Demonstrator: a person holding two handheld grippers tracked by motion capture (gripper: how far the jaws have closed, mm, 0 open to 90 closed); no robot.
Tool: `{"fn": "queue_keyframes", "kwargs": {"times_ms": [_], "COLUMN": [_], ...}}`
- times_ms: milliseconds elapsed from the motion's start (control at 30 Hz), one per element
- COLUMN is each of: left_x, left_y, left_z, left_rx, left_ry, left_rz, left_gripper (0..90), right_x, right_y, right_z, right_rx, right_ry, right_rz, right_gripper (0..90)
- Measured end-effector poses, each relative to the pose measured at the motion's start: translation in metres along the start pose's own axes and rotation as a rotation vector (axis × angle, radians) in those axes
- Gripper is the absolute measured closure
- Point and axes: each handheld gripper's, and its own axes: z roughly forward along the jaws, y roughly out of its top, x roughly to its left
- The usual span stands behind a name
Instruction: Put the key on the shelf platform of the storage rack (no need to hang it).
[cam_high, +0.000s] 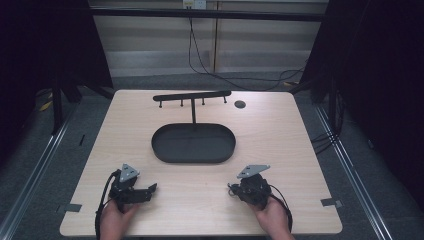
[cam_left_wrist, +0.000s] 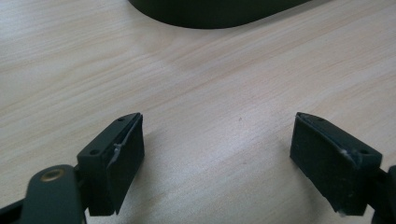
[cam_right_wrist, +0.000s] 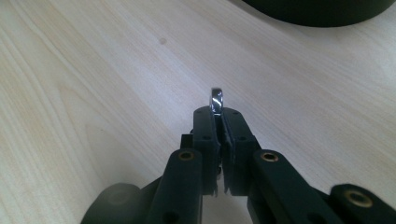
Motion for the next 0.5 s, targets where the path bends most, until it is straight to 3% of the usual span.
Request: {"fn": "queue_keyframes", "kwargs": {"times_ms": [500], "left_x": [0.000], "left_y": [0.000], "left_z": [0.000], "left_rx": [-0.001], "left_ry": [0.001], "left_rz": [0.000], "left_gripper": [17.5], "right_x": [-0.005], "right_y": [0.016], "right_z": [-0.011], "right_rx": [-0.038], "right_ry": [0.027], "right_rz": [0.016], "right_gripper": [85.5]}}
